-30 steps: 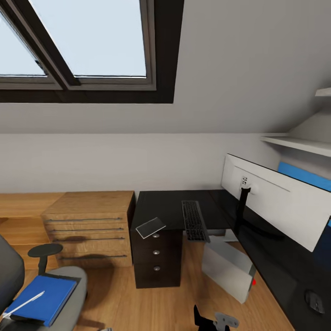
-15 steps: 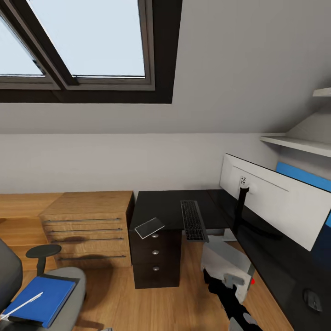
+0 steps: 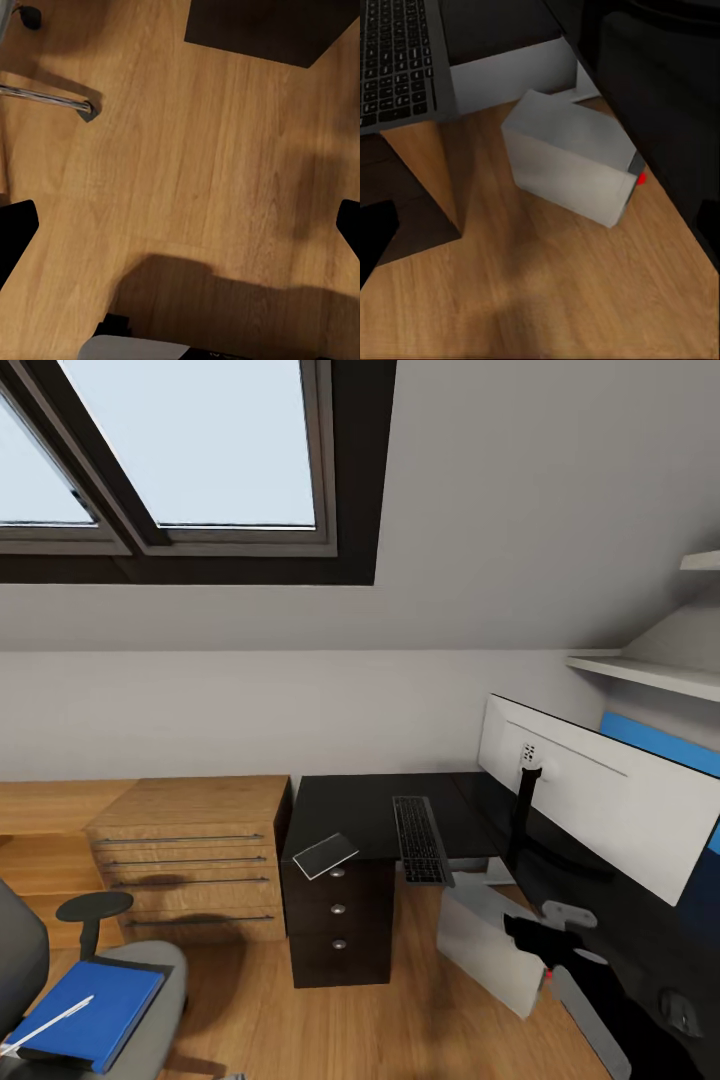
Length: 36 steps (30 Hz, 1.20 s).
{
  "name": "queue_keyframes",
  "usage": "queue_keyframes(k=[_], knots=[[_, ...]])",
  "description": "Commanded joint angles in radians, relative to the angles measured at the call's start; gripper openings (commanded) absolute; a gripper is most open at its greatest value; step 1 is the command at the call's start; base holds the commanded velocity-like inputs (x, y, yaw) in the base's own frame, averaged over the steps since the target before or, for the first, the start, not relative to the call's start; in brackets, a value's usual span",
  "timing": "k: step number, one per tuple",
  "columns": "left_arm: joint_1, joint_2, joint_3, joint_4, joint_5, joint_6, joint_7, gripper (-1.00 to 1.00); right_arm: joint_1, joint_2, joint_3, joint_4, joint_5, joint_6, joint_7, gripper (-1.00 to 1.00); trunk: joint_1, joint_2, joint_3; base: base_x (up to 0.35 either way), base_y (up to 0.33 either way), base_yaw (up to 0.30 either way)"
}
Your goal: In the bedroom, organize the workspace by keeping the computer under the desk, ensuring the monitor is on the desk, placing the keyboard on the desk next to the monitor, placing the mouse on the desk next to the keyboard, moving the folder from the swivel chair onto the desk next to the mouse, stacking the notebook on top of the folder with the pen on top of the notebook, and positioning the swivel chair next to the desk.
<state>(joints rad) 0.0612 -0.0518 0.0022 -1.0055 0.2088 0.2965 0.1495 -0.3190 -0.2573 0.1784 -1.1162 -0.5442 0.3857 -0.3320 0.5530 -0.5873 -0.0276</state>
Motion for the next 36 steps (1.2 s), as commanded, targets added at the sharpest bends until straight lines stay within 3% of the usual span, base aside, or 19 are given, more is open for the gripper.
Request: queue_keyframes(k=[1, 4, 11, 20, 36], knots=[[0.0, 0.0, 0.0, -0.003, 0.01, 0.005, 0.005, 1.0, 0.004, -0.009, 0.004, -0.011, -0.014, 0.013, -0.018, 1.0, 0.001, -0.002, -0.002, 0.0, 0.0, 0.0], [0.0, 0.0, 0.001, -0.002, 0.011, 0.005, 0.005, 1.0, 0.02, -0.027, 0.003, -0.031, -0.039, 0.038, -0.038, 1.0, 0.001, -0.002, -0.002, 0.0, 0.0, 0.0], [0.0, 0.0, 0.001, -0.001, 0.011, 0.005, 0.005, 1.0, 0.03, -0.038, 0.001, -0.037, -0.079, 0.048, -0.075, 1.0, 0.001, -0.002, -0.002, 0.0, 0.0, 0.0], [0.0, 0.0, 0.001, -0.001, 0.011, 0.004, 0.005, 1.0, 0.033, -0.043, 0.001, -0.034, -0.087, 0.045, -0.099, 1.0, 0.001, -0.002, -0.002, 0.0, 0.0, -0.064], [0.0, -0.001, 0.001, 0.008, 0.009, 0.004, 0.005, 1.0, 0.035, -0.063, 0.0, -0.028, -0.086, 0.042, -0.101, 1.0, 0.001, -0.002, -0.002, 0.0, 0.0, -0.248]])
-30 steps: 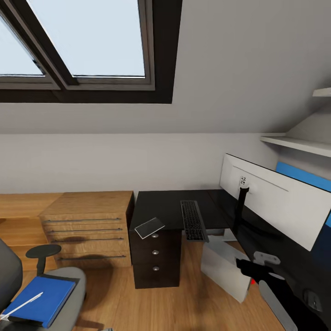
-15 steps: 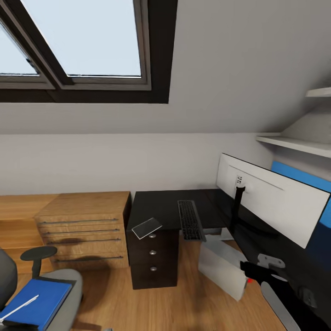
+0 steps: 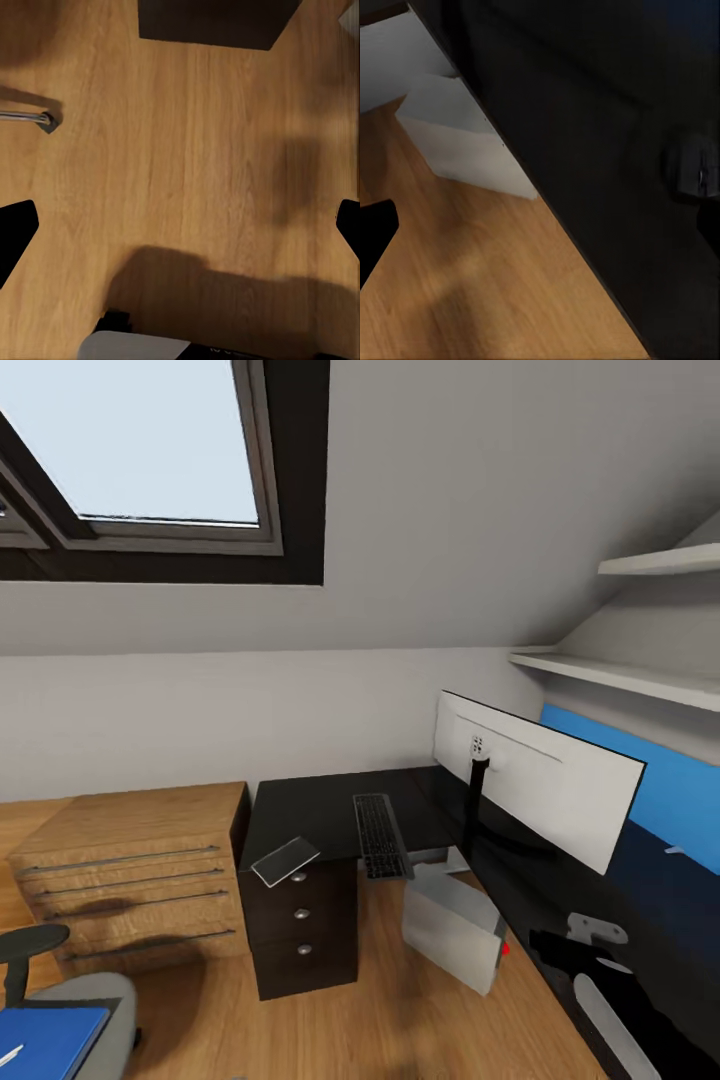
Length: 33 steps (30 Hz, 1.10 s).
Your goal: In the bedroom, organize the workspace by keeping the computer under the desk, ensuring the monitor is on the desk, placing the keyboard on the desk next to the monitor, placing the mouse on the desk next to the keyboard, moving the folder from the swivel chair onto the desk next to the mouse, stacking the notebook on top of the folder with the pen on top of the notebook, and positioning the swivel chair next to the desk.
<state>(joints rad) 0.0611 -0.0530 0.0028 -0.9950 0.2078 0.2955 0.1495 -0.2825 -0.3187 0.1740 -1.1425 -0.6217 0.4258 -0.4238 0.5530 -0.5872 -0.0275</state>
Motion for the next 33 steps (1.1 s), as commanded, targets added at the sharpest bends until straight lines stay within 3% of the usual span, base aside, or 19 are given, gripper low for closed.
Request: queue_keyframes(k=[1, 33], knots=[[0.0, 0.0, 0.0, -0.002, 0.01, 0.005, 0.005, 1.0, -0.001, -0.003, 0.004, 0.0, -0.009, 0.001, -0.009, 1.0, 0.001, -0.002, -0.002, 0.0, 0.0, -0.266], [0.0, -0.001, -0.001, 0.014, 0.01, -0.03, 0.005, 1.0, -0.001, -0.028, -0.031, 0.001, 0.0, -0.002, -0.003, 1.0, 0.001, -0.002, -0.002, 0.0, 0.0, -0.266]])
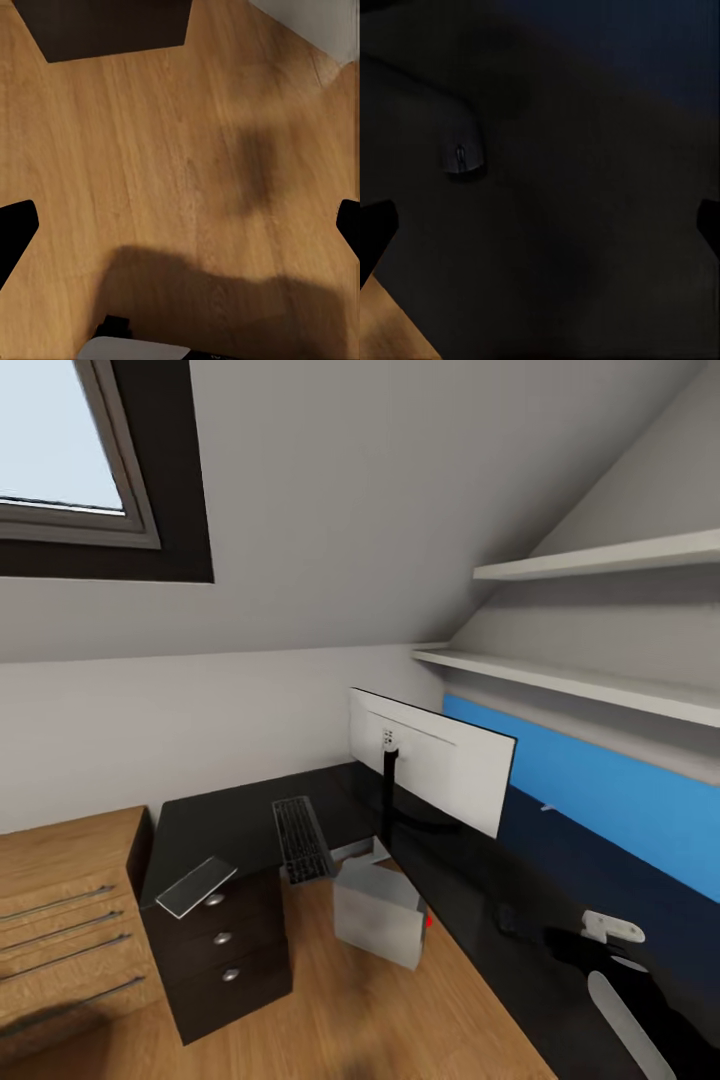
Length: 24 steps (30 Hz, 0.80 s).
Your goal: In the bedroom, organize the workspace by keeping the computer under the desk, ensuring the monitor is on the desk, placing the keyboard on the desk next to the monitor, placing the mouse on the desk next to the keyboard, moving the folder from the swivel chair onto the desk next to the mouse, stacking the notebook on top of the folder with the pen on top of the notebook, and positioning the swivel chair next to the desk.
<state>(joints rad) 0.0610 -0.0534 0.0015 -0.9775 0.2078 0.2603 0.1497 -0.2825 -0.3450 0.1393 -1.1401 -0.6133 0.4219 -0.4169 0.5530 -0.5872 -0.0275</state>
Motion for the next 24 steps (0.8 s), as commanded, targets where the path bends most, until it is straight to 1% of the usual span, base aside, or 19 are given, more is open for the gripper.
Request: queue_keyframes(k=[1, 7, 22, 23, 24], knots=[[0.0, 0.0, 0.0, -0.003, 0.01, 0.005, 0.005, 1.0, -0.001, -0.001, 0.004, -0.001, -0.009, 0.002, -0.01, 1.0, 0.001, -0.002, -0.002, 0.0, 0.0, -0.208], [0.0, 0.0, 0.0, -0.003, 0.01, 0.005, 0.005, 1.0, -0.001, 0.0, 0.005, 0.0, -0.007, -0.003, -0.01, 1.0, 0.001, -0.002, -0.002, 0.0, 0.0, -0.098], [0.0, 0.0, 0.0, -0.003, 0.01, 0.005, 0.005, 1.0, -0.001, 0.002, 0.006, 0.026, -0.006, -0.023, -0.01, 1.0, 0.001, -0.002, -0.002, 0.0, 0.0, -0.005], [0.0, 0.0, 0.0, -0.003, 0.01, 0.005, 0.005, 1.0, -0.001, 0.003, 0.006, 0.027, -0.006, -0.026, -0.009, 1.0, 0.001, -0.002, -0.002, 0.0, 0.0, 0.0], [0.0, 0.0, 0.0, -0.003, 0.01, 0.005, 0.005, 1.0, -0.001, 0.003, 0.008, 0.038, -0.005, -0.049, -0.008, 1.0, 0.001, -0.002, -0.002, 0.0, 0.0, 0.0]])
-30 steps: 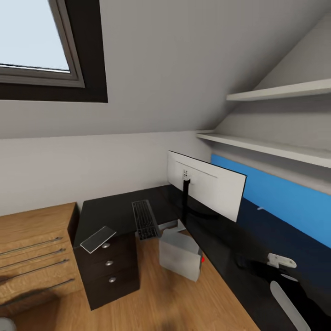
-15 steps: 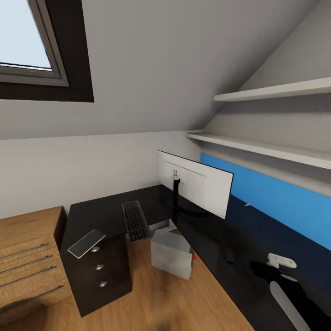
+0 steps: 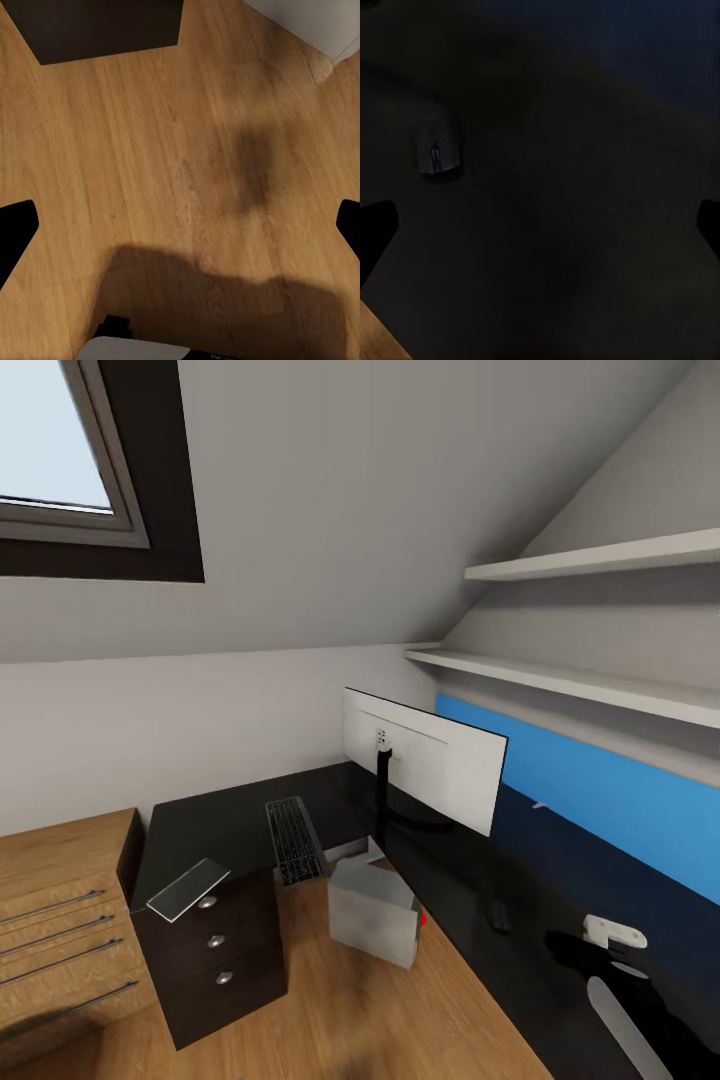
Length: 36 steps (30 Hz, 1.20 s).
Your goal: In the bedroom, organize the workspace by keeping the computer under the desk, ensuring the monitor is on the desk, placing the keyboard on the desk next to the monitor, placing the mouse on the desk next to the keyboard, moving the folder from the swivel chair onto the desk next to the mouse, stacking the notebook on top of the folder with the pen on top of the notebook, and positioning the swivel chair next to the desk.
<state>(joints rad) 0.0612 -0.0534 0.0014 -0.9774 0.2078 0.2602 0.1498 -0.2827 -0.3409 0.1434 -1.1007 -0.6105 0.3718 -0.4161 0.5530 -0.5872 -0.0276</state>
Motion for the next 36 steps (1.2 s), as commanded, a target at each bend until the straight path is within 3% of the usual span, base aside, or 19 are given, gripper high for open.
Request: queue_keyframes(k=[1, 5, 7, 15, 21, 34, 36], knots=[[0.0, 0.0, 0.0, -0.003, 0.01, 0.005, 0.005, 1.0, -0.001, -0.001, 0.005, 0.002, -0.006, -0.003, -0.009, 1.0, 0.001, -0.002, -0.002, 0.0, 0.0, 0.0], [0.0, 0.0, 0.0, -0.003, 0.01, 0.005, 0.005, 1.0, -0.001, 0.004, 0.009, 0.005, 0.037, -0.011, -0.009, 1.0, 0.001, -0.002, -0.002, 0.0, 0.0, 0.0], [0.0, 0.0, 0.0, -0.003, 0.01, 0.005, 0.005, 1.0, -0.001, 0.02, 0.01, 0.004, 0.069, -0.013, -0.01, 1.0, 0.001, -0.002, -0.002, 0.0, 0.0, 0.0], [0.0, 0.0, 0.0, -0.003, 0.011, 0.005, 0.004, 1.0, -0.001, 0.029, 0.01, 0.005, 0.078, -0.026, -0.009, 1.0, 0.001, -0.002, -0.002, 0.011, 0.0, 0.0], [0.0, 0.0, 0.0, -0.001, 0.012, -0.045, 0.004, 1.0, -0.001, 0.029, 0.008, 0.005, 0.08, -0.027, -0.009, 1.0, 0.001, -0.002, -0.002, 0.288, 0.0, 0.0], [0.0, 0.0, -0.001, -0.001, 0.01, -0.048, 0.002, 1.0, -0.001, 0.029, 0.012, 0.004, 0.079, -0.027, -0.005, 1.0, 0.001, -0.002, -0.002, 0.214, 0.0, 0.0], [0.0, 0.0, -0.001, -0.002, 0.011, -0.048, 0.0, 1.0, -0.005, 0.029, 0.011, 0.015, 0.08, -0.027, 0.02, 1.0, 0.001, -0.002, -0.002, 0.228, 0.0, 0.0]])
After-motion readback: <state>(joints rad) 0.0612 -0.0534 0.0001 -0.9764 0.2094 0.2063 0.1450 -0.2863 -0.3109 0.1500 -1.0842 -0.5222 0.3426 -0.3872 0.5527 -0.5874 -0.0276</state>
